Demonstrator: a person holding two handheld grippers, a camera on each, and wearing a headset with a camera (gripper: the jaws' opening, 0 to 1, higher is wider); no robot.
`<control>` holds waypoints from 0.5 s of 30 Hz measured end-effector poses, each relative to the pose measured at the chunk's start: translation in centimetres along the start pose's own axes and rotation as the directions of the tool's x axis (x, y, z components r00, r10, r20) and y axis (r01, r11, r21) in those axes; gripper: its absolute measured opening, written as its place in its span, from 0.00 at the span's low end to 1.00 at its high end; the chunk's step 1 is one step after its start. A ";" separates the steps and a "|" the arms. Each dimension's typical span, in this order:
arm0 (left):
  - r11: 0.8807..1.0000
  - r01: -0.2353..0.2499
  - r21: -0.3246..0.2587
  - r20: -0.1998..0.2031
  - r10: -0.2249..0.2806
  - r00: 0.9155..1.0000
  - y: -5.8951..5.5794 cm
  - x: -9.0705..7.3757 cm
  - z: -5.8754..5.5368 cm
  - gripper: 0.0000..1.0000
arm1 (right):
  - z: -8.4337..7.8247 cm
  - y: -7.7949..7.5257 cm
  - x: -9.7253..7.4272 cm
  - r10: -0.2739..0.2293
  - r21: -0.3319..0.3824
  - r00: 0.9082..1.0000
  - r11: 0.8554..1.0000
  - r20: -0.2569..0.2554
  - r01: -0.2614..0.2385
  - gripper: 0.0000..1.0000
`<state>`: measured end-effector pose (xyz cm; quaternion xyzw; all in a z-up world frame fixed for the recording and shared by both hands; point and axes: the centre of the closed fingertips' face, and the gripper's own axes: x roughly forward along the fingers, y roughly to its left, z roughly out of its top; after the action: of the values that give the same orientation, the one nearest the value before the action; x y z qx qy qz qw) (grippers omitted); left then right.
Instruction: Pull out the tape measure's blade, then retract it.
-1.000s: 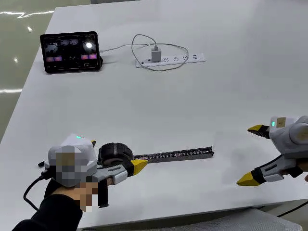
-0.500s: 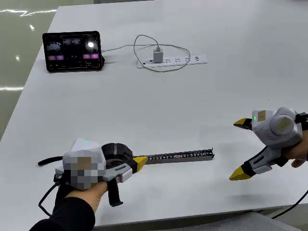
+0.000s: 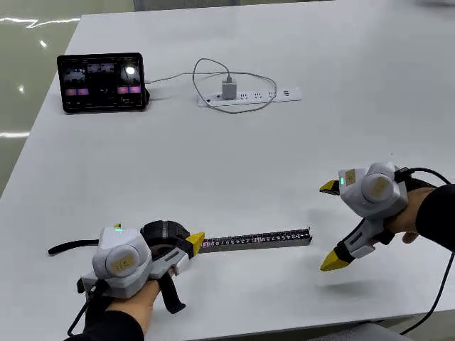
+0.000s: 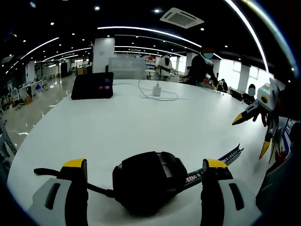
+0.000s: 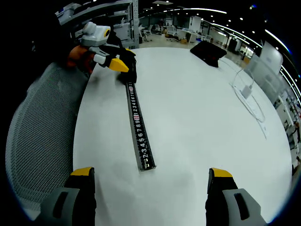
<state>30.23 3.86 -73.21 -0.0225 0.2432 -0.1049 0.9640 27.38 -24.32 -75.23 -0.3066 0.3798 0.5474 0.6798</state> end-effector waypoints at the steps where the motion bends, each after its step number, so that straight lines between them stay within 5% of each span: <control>1: 1.000 0.001 -0.002 0.011 -0.001 1.000 -0.1 0.2 0.0 0.99 | 0.0 0.0 0.3 0.007 0.003 1.000 1.000 -0.006 -0.007 0.99; 3: 0.999 -0.022 0.031 0.014 0.022 1.000 0.3 0.4 -0.3 0.99 | -0.1 -0.1 0.6 0.012 -0.002 1.000 1.000 -0.011 -0.012 0.99; 9: 0.999 -0.036 0.003 0.014 0.036 0.999 1.4 0.6 -0.9 0.99 | -0.2 -0.2 1.2 0.024 -0.010 0.999 1.000 -0.028 -0.024 0.93; 13: 0.997 -0.014 0.082 0.033 0.011 0.999 0.9 0.9 -0.6 0.99 | 0.0 0.0 1.6 0.036 -0.038 0.999 0.999 -0.035 -0.037 0.90; 15: 0.998 -0.002 0.063 0.036 0.000 0.999 0.6 0.8 -0.5 0.99 | 0.3 0.1 1.7 0.039 -0.074 0.999 0.996 -0.029 -0.041 0.83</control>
<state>30.82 4.26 -74.09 0.0062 0.2225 -0.1117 0.9685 27.56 -23.20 -76.50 -0.3314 0.3746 0.5706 0.6514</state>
